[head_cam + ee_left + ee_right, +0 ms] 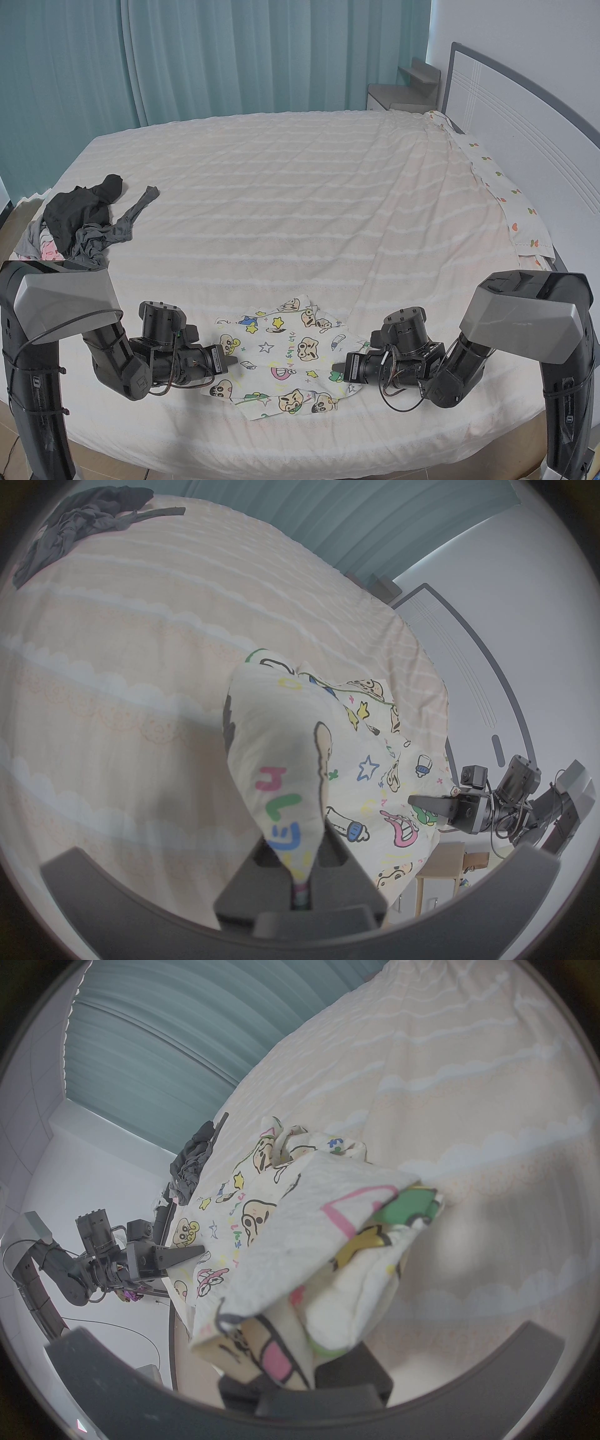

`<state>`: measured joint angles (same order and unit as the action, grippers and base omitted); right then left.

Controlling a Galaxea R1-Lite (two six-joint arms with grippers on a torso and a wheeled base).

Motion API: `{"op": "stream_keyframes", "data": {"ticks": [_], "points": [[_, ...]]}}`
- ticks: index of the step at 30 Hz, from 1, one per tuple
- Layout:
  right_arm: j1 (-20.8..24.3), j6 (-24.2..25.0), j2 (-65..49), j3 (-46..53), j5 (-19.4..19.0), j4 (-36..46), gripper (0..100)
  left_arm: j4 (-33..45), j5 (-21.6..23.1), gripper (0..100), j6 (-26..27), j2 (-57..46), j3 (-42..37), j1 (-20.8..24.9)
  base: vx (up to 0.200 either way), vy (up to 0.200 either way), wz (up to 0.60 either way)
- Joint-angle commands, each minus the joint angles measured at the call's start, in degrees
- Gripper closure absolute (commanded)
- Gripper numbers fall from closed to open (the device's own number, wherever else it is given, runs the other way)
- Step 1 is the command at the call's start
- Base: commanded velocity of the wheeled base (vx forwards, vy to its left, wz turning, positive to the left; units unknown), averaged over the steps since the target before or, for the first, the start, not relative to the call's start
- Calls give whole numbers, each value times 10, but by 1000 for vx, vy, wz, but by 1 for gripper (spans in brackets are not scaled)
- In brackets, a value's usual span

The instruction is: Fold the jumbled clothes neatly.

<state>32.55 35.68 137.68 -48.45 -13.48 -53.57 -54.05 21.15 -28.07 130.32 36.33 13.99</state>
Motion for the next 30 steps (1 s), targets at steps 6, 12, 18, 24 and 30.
{"op": "stream_keyframes", "data": {"ticks": [6, 12, 18, 24, 30], "points": [[9, -3, -5, -3, 36, 0, 100, 3, 2, 100, -32, -31, 7, 0, 0, 0, 0], [10, -3, -9, -2, 37, 2, 100, 1, 2, 100, -35, -38, 1, 0, 0, 0, 0], [10, -2, -10, 1, 38, 7, 100, 4, 5, 100, -37, -50, 6, 0, 0, 0, 0], [10, -1, -11, 2, 38, 7, 100, 4, 5, 100, -37, -49, 5, 1, 0, 0, 0], [10, -1, -12, 3, 38, 6, 100, 2, 4, 100, -37, -51, 6, 0, 0, 0, 0]]}}
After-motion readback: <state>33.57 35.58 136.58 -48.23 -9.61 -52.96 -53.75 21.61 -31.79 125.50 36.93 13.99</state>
